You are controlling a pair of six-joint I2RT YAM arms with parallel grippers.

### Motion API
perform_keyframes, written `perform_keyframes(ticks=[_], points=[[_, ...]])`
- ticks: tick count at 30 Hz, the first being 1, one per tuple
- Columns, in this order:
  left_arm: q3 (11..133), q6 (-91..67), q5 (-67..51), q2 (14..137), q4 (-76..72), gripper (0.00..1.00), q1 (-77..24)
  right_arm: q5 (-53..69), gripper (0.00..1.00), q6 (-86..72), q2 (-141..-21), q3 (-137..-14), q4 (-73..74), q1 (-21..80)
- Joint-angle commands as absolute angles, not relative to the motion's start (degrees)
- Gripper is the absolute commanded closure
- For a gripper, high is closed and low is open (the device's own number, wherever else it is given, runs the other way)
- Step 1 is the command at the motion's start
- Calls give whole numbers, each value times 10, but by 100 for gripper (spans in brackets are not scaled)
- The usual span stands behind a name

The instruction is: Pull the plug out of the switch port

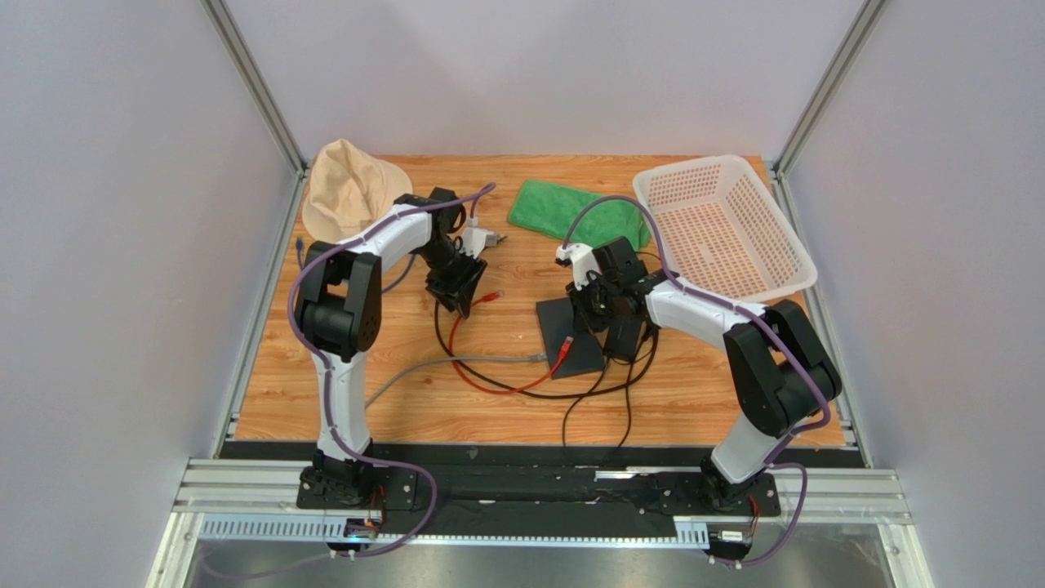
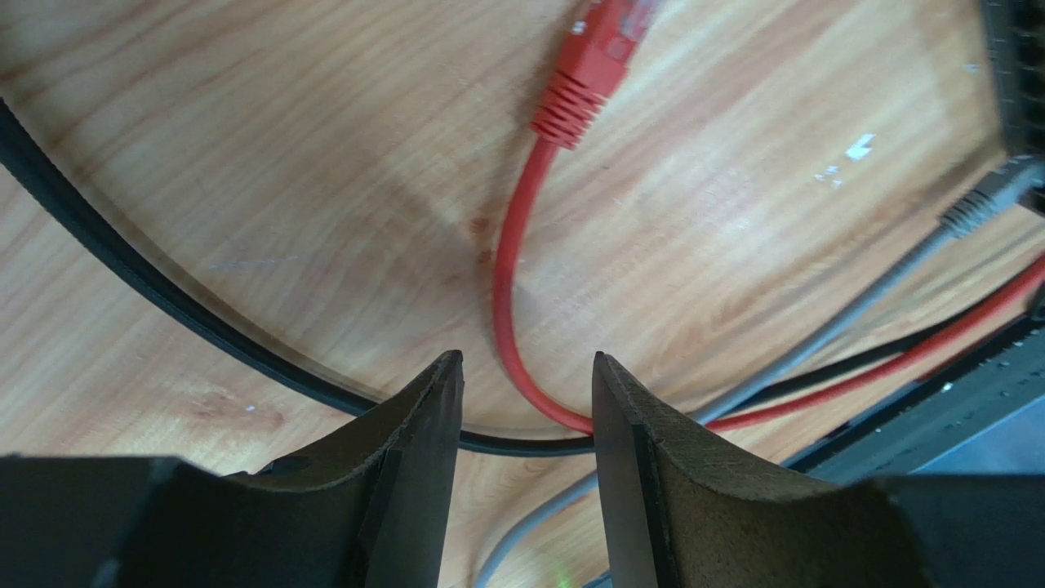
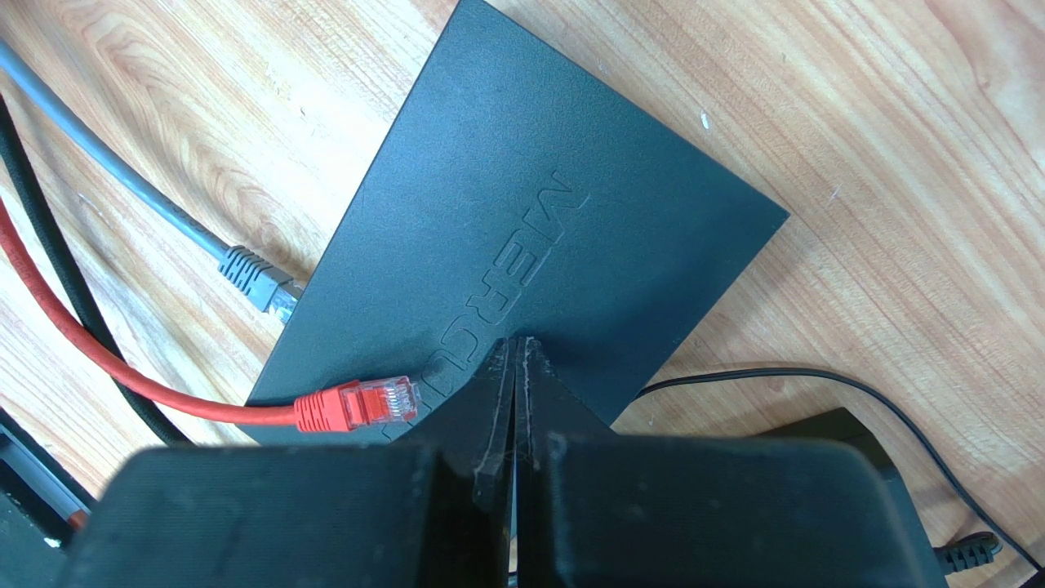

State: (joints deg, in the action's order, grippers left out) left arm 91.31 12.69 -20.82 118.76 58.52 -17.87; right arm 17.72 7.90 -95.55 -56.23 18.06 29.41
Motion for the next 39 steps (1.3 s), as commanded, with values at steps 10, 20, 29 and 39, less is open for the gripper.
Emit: perform_keyframes(ticks=[10,20,29,39], points=[[966,165,-126,1242,634,82,-199,149,100,78,-969,-543,221,294],[939,140,-78,1235,635,76,-227,151,100,79,-961,-538,217,294],[795,350,60,1133,568,100,-257,152,100,81,-951,-532,211,294],[907,531,213,1149,451,100,-203,156,100,80,-953,-534,211,294]])
